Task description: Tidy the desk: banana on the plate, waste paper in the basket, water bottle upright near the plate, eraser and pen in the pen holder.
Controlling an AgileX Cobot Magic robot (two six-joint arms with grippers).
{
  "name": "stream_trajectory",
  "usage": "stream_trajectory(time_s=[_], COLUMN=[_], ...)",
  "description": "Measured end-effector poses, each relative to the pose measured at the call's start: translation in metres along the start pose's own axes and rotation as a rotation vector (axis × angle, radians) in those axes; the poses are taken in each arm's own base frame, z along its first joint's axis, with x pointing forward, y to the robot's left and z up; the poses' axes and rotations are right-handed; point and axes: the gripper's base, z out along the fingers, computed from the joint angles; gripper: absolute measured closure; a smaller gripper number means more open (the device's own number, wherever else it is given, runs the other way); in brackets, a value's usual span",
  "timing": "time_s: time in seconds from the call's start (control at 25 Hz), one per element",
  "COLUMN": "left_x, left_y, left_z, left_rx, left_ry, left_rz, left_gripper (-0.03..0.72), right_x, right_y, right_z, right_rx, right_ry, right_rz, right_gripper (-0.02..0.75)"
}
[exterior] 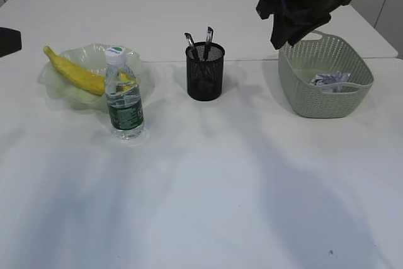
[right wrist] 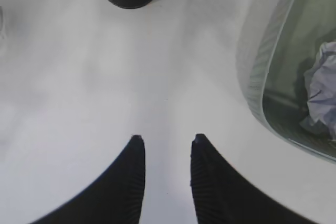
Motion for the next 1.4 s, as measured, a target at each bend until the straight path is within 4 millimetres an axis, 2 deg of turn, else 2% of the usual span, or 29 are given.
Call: stream_trajectory(time_s=[0.16,0.32,0.68,1.0,1.16,1.4], left_x=[-0.005,-0.009,-0.011,-0.011,-0.011,-0.011], left_y=[-0.002,-0.003,-0.003,-0.002,-0.002,-0.003], left_z=[-0.008,-0.016,-0.019,-0.019,-0.019,-0.019], left_rx=[-0.011,-0.027,-0.029,-0.04,-0.04,-0.039], left_ry=[-0.037,-0.071,-0.082,-0.085,-0.085,-0.086], left_rz=[0.011,0.019,0.022,0.022,0.022,0.016], left_gripper=[0.176,0.181,0.182,0.182,0.182,0.182], right_x=[0.001,0.001,0.002,0.008,0.019,0.041], right_y=[-0.001,-0.001,-0.006,-0.011,-0.011,-0.01], right_z=[-0.011,-0.013,-0.018,-0.059,-0.074,-0.073], right_rx=[0.004,0.009,0.066,0.112,0.135,0.152], right_ry=[-0.022,-0.024,-0.026,-0.104,-0.112,-0.052], right_rz=[0.002,0.002,0.032,0.045,0.043,0.044], right_gripper=[0.507,0.507,0.506,0.506,0.506,0.506])
